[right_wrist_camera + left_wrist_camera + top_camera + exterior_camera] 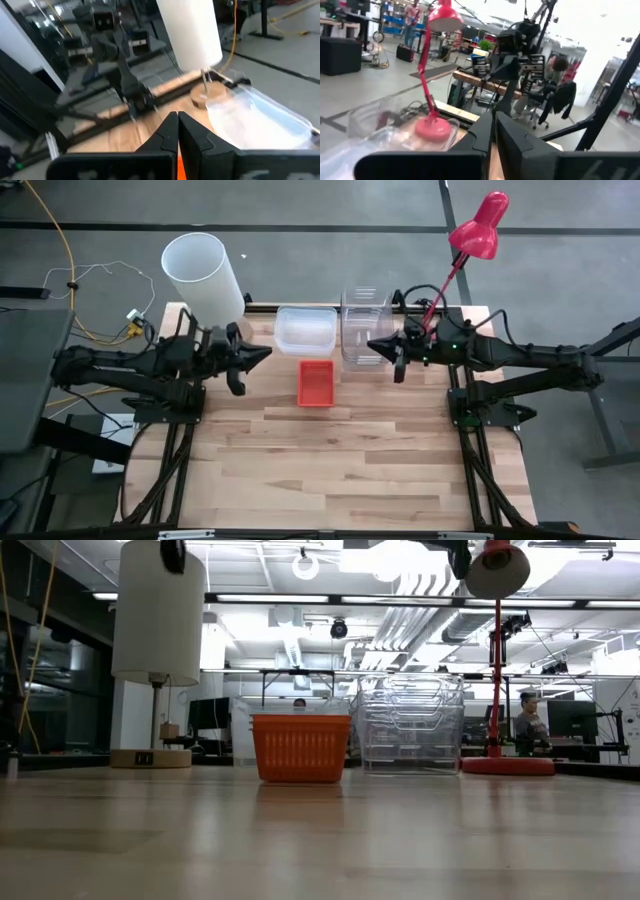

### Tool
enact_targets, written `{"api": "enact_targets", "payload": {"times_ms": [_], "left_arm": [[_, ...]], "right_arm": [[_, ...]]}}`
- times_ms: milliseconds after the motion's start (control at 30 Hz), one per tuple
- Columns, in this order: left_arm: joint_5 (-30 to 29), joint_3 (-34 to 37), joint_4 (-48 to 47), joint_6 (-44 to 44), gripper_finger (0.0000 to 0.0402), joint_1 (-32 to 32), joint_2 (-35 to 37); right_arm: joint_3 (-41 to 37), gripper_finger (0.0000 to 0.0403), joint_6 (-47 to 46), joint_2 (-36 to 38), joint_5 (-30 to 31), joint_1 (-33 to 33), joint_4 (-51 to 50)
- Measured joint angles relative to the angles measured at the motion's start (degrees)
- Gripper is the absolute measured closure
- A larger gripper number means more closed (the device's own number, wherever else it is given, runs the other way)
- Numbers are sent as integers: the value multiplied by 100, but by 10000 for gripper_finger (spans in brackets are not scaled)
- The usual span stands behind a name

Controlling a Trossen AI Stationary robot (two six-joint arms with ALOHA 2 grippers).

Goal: Stack baskets by color
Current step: Return to Home Position

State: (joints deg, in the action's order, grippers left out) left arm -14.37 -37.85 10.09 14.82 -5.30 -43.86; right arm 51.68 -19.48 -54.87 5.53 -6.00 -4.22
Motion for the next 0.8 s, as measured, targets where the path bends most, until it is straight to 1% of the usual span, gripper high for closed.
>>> {"api": "enact_targets", "payload": {"times_ms": [100,167,367,433,600,800], "left_arm": [[-22,535,70,173,399,-2,398],[-22,803,50,241,398,0,682],[-7,1551,6,213,401,-102,1623],[93,1809,-20,220,401,-179,2000],[405,2385,-41,510,401,-367,2832],[429,2984,-116,889,401,-407,3506]], "right_arm": [[0,403,-6,0,-1,0,-294],[0,403,-142,-1,1,0,-370],[0,402,-635,2,2,0,-214],[0,402,-735,2,1,0,-151],[0,402,-750,2,-113,2,-130],[0,402,-751,2,-196,2,-127]]}}
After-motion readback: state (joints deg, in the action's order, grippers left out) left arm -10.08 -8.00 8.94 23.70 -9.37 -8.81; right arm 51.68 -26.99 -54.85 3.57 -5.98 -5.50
